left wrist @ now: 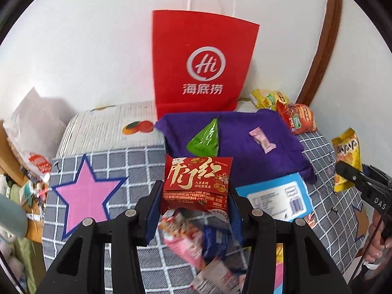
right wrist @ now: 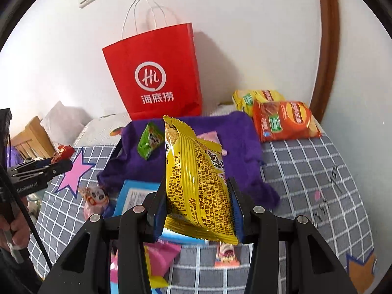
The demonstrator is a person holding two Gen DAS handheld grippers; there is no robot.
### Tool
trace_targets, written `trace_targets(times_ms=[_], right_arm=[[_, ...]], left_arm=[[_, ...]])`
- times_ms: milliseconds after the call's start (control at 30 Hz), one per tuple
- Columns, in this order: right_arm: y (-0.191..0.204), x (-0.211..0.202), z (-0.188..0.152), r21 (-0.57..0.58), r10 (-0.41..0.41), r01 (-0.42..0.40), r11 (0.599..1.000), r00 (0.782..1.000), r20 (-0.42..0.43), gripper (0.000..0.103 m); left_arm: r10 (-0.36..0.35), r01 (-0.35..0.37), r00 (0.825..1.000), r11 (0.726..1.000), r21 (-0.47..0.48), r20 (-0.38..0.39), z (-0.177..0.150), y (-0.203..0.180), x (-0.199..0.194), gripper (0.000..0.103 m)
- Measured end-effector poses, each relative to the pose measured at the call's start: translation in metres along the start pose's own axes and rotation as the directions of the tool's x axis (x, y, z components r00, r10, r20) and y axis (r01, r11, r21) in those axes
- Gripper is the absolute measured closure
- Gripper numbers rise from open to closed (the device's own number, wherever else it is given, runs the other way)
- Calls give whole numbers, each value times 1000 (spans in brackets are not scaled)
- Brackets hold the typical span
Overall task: Organize snacks
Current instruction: 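Carry both packs onto the purple towel and open both tools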
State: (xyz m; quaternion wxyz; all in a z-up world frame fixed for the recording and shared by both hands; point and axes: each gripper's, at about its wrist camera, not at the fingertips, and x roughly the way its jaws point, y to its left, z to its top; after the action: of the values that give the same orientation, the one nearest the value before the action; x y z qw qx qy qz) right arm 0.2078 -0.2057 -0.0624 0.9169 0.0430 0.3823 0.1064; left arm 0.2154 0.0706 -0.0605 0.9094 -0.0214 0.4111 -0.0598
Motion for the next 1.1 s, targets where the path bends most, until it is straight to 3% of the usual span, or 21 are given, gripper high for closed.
trace_targets(times_ms=[300, 500, 667, 833, 1000, 1100], right_arm=[[6, 29, 40, -38, 44, -44, 998, 999, -18, 59], [6, 47, 61, -68, 56, -58, 996, 998, -19, 59], [4, 64, 81, -62, 43, -45, 997, 998, -36, 59], [2, 77, 93, -48, 60, -62, 997, 998, -36, 59], [-3, 94, 93, -23, 95, -97, 995, 994, -57, 59], [-5, 110, 93, -27, 64, -67, 997, 993, -100, 59]], left_arm=[[12, -12, 1000, 1000, 11, 5, 32, -18, 14, 57], [73, -73, 997, 997, 15, 25, 51, -23, 27, 57], [28, -28, 1000, 1000, -1, -13, 60, -26, 46, 57], [30, -30, 999, 1000, -2, -30, 68, -29, 63, 57], [11, -13, 997, 999, -29, -71, 69, -25, 82, 57], [4, -8, 996, 999, -39, -86, 67, -22, 91, 57]])
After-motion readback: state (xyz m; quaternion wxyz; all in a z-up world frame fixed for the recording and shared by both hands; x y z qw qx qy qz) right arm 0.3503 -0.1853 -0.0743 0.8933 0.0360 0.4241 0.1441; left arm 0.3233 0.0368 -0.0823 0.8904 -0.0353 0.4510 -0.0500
